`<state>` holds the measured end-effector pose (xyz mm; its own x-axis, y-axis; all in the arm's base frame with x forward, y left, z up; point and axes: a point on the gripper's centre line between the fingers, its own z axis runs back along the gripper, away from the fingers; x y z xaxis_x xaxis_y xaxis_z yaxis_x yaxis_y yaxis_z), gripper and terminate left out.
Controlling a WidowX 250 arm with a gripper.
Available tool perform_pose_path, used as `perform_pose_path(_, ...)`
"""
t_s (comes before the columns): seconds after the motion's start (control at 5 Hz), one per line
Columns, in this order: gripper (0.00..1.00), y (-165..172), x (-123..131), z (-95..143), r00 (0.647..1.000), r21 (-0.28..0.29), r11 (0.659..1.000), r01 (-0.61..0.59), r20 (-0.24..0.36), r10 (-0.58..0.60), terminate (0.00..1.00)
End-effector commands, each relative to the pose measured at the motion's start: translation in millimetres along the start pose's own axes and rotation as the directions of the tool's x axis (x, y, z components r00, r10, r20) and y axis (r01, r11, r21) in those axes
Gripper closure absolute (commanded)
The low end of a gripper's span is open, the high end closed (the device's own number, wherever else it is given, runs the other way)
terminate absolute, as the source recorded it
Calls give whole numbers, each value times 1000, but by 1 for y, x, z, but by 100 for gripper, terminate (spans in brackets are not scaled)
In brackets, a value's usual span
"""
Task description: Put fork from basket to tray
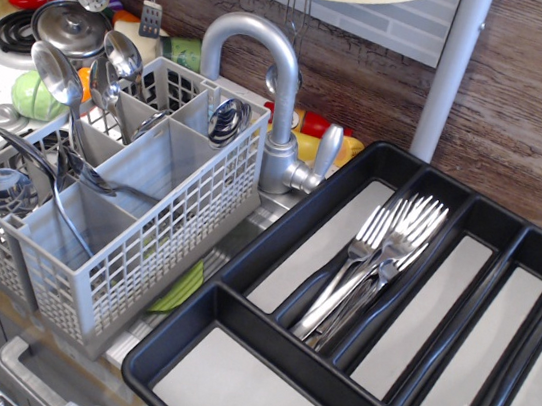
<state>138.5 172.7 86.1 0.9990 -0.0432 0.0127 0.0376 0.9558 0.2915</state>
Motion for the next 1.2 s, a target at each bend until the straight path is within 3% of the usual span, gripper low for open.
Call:
perform_pose_path(0.0,0,0,0,0,1000,0,1000,0,0,0,0)
perform_pose_path(0.6,0,4,4,-30,999,-40,999,12,36,-11,0)
perform_pose_path(1.0,0,-12,3,-38,998,-68,997,-41,43,44,0)
